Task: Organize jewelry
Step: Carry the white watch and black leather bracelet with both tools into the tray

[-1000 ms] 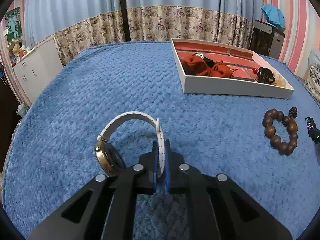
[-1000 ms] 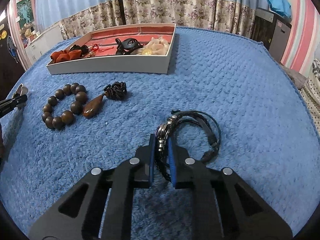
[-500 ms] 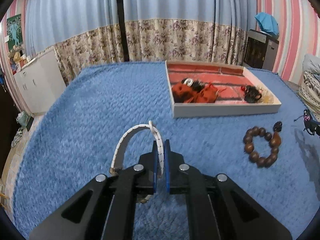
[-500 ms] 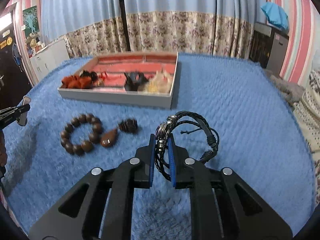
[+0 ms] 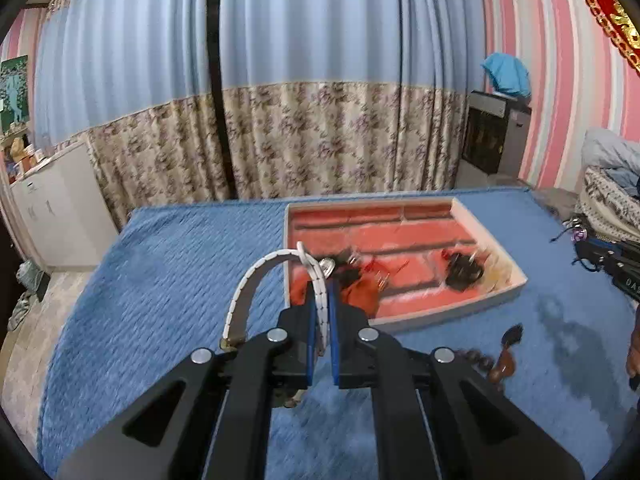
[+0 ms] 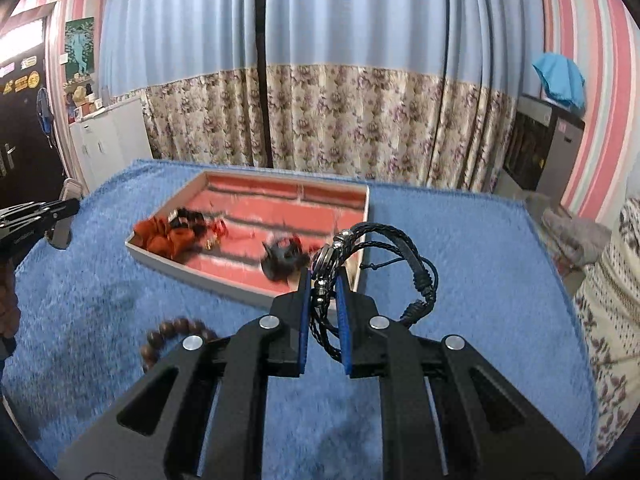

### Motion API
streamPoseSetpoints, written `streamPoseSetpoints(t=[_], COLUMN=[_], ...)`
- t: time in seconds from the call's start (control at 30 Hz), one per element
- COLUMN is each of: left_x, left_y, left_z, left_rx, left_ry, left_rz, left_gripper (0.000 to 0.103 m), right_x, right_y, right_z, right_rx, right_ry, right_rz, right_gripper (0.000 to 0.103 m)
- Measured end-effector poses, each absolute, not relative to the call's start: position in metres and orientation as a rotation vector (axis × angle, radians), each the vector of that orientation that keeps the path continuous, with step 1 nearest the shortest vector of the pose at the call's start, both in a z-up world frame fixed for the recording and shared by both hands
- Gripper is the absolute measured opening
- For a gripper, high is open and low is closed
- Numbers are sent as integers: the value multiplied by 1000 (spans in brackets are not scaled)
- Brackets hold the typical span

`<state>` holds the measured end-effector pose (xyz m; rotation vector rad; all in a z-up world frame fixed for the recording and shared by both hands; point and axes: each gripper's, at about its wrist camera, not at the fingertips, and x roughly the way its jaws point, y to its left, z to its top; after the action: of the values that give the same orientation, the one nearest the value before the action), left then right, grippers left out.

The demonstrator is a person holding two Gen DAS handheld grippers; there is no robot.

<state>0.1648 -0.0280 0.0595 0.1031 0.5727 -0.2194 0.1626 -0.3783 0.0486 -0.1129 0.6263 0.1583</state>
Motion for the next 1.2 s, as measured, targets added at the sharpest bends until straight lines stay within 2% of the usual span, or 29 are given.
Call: streamPoseSetpoints(t=[0.3, 0.87, 1.2], left_x=[215, 270, 274], left_y=[-61, -102, -115], left_z=[54, -15, -35], left_rx=[79, 71, 99], left_ry=[576, 655, 677], left_rz=[-297, -383, -390], left_gripper=[6, 6, 6], right_x=[215, 276, 278], right_y=[-353, -327, -327], right_z=[52, -33, -43], right_rx=[-117, -104, -82], right_ry=[626, 773, 774], right_rz=[225, 287, 309], right_gripper=[13, 13, 13])
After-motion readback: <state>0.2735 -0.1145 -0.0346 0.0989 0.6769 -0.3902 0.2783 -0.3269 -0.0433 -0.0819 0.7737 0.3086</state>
